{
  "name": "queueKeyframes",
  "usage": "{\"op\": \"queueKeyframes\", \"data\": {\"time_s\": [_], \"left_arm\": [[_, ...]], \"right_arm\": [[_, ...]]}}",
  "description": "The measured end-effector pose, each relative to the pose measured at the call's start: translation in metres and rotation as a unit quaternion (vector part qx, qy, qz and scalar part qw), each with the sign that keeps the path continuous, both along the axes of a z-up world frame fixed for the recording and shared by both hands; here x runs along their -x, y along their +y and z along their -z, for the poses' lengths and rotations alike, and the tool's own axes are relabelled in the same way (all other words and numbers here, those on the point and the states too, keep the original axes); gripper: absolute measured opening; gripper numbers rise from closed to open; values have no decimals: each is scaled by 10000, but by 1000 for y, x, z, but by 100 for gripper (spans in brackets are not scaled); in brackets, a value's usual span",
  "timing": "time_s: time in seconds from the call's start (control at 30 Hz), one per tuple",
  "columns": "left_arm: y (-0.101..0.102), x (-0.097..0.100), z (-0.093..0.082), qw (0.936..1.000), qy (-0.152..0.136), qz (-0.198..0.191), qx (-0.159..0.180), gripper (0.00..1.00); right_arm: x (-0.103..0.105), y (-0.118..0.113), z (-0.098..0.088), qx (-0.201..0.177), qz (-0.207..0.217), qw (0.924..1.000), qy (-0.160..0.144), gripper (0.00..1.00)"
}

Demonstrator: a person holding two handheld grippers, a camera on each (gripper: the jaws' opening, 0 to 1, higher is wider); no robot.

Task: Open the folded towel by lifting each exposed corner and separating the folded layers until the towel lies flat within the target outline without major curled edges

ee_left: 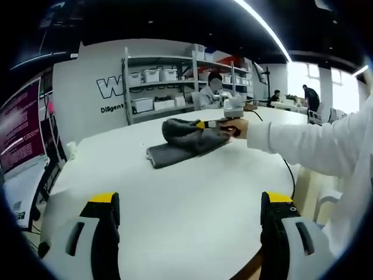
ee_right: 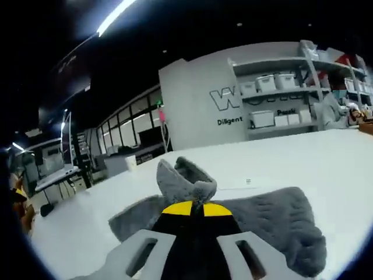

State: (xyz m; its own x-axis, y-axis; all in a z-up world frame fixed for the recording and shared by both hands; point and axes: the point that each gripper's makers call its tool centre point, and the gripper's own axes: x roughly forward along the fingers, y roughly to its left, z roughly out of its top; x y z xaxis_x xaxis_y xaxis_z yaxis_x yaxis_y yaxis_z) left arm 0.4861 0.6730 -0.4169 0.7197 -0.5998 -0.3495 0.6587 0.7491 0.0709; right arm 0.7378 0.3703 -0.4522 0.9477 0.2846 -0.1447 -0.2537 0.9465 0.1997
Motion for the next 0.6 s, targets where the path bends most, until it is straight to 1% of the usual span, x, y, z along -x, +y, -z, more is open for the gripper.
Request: {"op": "queueKeyframes", "data": {"time_s": [0.07, 0.2, 0.23, 0.3, 0.37, 0.47, 0.6], "left_arm": [[-3, -1, 1, 10000, 9, 7, -9, 100], [-11, -1, 2, 10000, 37, 60, -16, 100], [-13, -2, 3, 9999, 47, 88, -34, 100], [-15, -2, 3, 9999, 57, 113, -53, 100], [-16, -3, 3, 9999, 54, 119, -65, 100], [-17, -5, 3, 9999, 60, 127, -81, 100], [-17, -8, 4, 9998, 81, 113, -105, 100]], "right_arm": [[-1, -19, 2, 72, 116, 9999, -2, 0], [-6, -50, 4, 187, 342, 9992, 13, 0], [-11, -66, 5, 187, 444, 9988, 33, 0], [-13, -82, 4, 233, 562, 9981, 29, 0], [-11, -90, 3, 257, 617, 9978, 18, 0], [-5, -111, -1, 320, 776, 9965, -14, 0], [1, -132, -5, 494, 908, 9946, -23, 0]]}}
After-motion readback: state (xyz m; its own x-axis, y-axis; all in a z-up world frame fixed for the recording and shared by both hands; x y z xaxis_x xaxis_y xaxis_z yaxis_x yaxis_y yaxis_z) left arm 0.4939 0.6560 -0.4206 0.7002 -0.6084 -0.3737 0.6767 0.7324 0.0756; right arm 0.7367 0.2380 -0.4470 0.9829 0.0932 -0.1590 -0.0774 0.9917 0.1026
